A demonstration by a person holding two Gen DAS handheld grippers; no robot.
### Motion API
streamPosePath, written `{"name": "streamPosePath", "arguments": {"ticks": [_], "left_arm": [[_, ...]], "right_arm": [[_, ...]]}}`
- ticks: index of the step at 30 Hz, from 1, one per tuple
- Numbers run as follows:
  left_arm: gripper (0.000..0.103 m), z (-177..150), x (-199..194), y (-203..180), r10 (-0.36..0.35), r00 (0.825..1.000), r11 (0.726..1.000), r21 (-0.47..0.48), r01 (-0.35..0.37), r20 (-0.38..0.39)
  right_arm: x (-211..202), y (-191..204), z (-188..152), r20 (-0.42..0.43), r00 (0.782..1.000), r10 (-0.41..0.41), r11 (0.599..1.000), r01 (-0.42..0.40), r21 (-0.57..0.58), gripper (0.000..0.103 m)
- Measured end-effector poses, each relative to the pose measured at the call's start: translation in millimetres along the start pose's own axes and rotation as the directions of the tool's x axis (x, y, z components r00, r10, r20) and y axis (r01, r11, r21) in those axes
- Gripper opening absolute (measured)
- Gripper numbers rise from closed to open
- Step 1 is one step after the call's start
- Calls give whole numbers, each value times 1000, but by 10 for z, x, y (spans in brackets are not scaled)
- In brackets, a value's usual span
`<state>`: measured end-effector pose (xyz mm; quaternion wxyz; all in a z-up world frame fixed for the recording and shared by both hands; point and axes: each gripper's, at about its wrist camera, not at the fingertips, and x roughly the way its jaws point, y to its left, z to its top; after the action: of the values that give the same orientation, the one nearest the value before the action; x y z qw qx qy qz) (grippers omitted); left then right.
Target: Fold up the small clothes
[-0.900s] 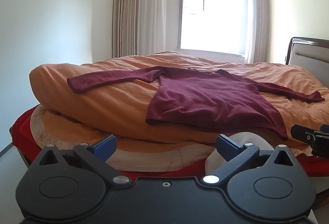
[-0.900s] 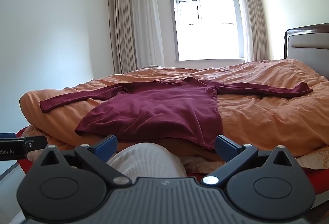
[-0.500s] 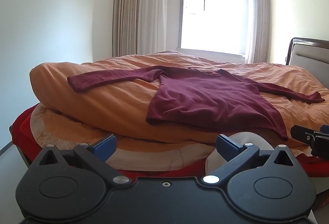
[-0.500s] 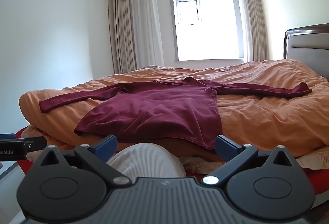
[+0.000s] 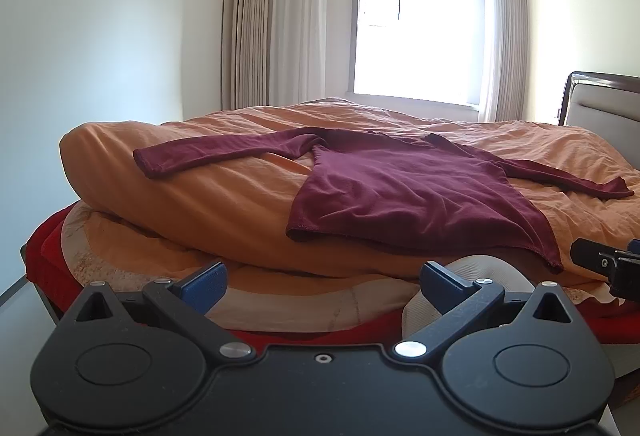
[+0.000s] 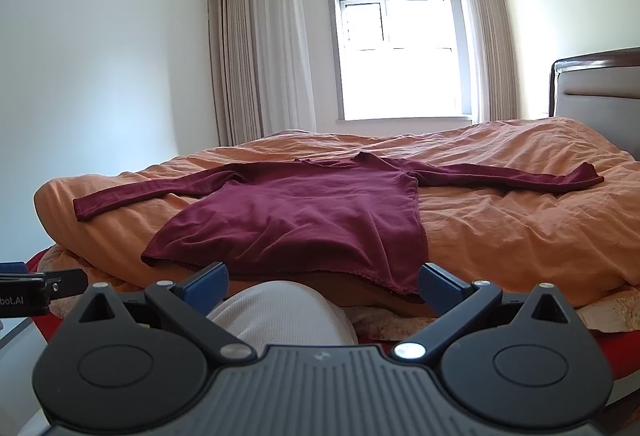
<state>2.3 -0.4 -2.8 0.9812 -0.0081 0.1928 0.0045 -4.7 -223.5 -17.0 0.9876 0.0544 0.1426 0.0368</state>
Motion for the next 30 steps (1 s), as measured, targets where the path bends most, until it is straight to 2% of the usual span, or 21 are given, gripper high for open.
{"name": "streamPosePath", "arguments": {"ticks": [30], "left_arm": [[102, 12, -62, 28, 9, 1000, 1000, -8, -9, 7]], "right_arm": [[-8, 7, 2, 4, 1000, -7, 1000, 7, -1, 103]]}}
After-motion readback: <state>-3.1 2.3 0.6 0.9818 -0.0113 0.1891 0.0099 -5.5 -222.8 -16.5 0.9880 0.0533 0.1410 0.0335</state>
